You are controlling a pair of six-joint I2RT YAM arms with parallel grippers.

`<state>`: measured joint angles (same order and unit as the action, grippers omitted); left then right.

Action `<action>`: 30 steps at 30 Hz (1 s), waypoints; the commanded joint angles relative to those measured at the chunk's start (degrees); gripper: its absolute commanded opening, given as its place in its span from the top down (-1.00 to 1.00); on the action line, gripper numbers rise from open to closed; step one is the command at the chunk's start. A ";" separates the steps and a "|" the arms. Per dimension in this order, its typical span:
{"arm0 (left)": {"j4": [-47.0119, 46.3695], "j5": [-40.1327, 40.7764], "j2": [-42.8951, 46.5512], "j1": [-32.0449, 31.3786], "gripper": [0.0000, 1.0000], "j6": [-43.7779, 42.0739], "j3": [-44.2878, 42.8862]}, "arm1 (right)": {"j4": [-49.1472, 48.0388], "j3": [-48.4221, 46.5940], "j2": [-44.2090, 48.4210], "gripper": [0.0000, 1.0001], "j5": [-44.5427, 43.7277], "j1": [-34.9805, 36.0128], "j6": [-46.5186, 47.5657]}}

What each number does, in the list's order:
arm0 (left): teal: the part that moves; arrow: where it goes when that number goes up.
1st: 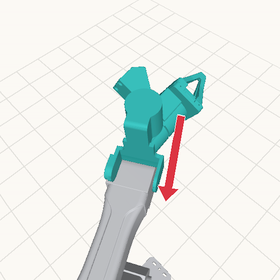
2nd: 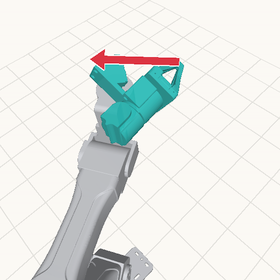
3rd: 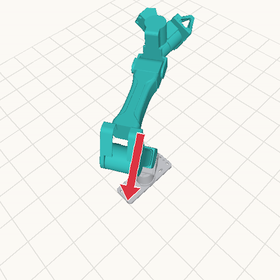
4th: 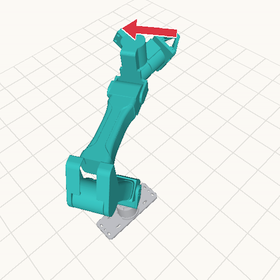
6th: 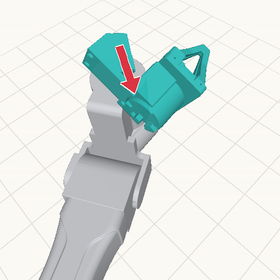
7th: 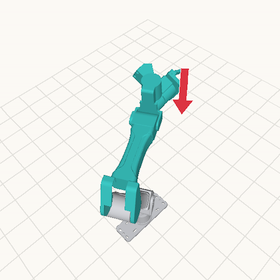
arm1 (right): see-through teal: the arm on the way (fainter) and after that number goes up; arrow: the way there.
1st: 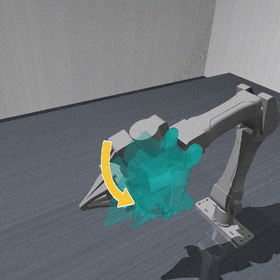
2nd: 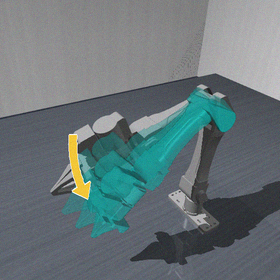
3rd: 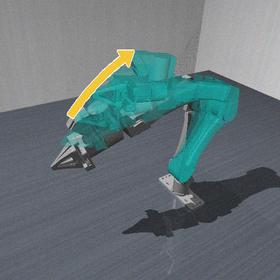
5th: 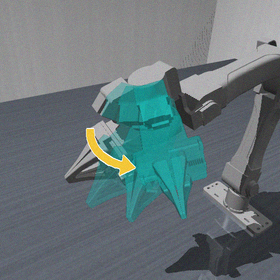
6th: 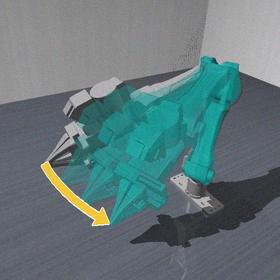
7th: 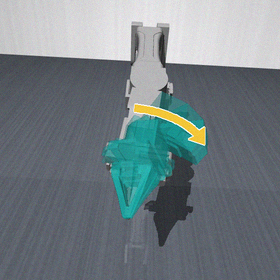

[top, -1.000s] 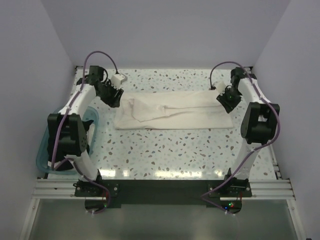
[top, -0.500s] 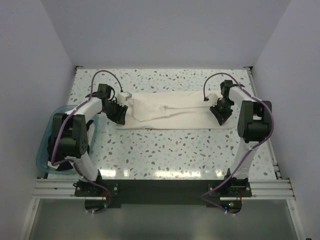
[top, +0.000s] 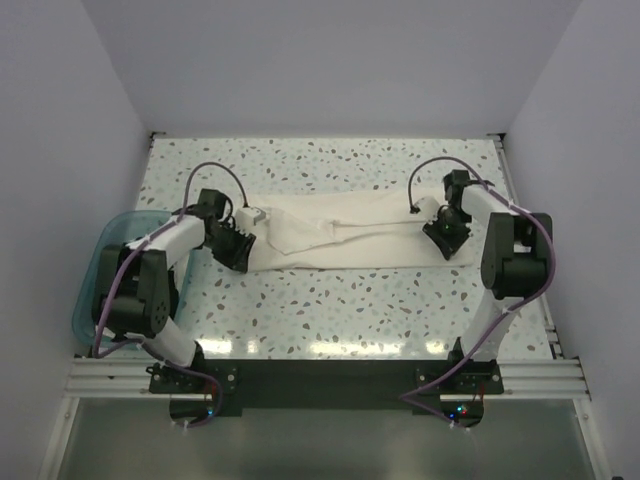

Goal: Fold and stack the t-shirts
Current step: Fold the tshirt

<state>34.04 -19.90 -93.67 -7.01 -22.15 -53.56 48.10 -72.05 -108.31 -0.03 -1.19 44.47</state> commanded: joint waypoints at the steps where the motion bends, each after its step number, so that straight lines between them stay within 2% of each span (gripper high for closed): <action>1: 4.45 -5.58 6.82 0.59 0.20 -0.44 -1.80 | 4.02 -7.10 5.38 0.42 7.71 0.13 -1.82; 4: 3.22 -9.18 10.34 1.55 0.03 1.41 -5.67 | 6.31 -13.53 8.46 0.31 15.48 5.12 -6.30; 5: 3.22 -10.24 10.35 2.08 0.00 2.89 -8.20 | 4.57 -14.25 9.43 0.26 18.72 6.97 -7.45; 9: 1.56 -17.34 8.77 5.33 -0.05 9.22 -12.62 | -4.55 -14.87 11.11 0.21 21.04 17.96 -14.22; 13: 1.54 -16.58 5.87 6.56 -0.08 12.66 -13.41 | -11.44 -18.72 5.59 0.21 20.86 30.94 -18.80; 19: 4.54 -16.22 2.27 6.57 -0.05 13.28 -8.85 | -17.94 -25.31 -4.79 0.23 19.72 43.09 -19.33; 24: 4.11 -15.26 0.59 6.57 -0.05 14.50 -5.68 | -19.97 -29.19 -12.08 0.22 19.81 46.45 -19.24; 30: 3.66 -12.89 -1.95 6.57 -0.05 13.45 -4.71 | -18.92 -31.57 -15.26 0.18 20.77 47.77 -19.07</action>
<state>38.30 -33.56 -94.96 -0.45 -9.08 -58.52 31.99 -100.03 -124.18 19.07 46.50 26.09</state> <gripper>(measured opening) 0.526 0.403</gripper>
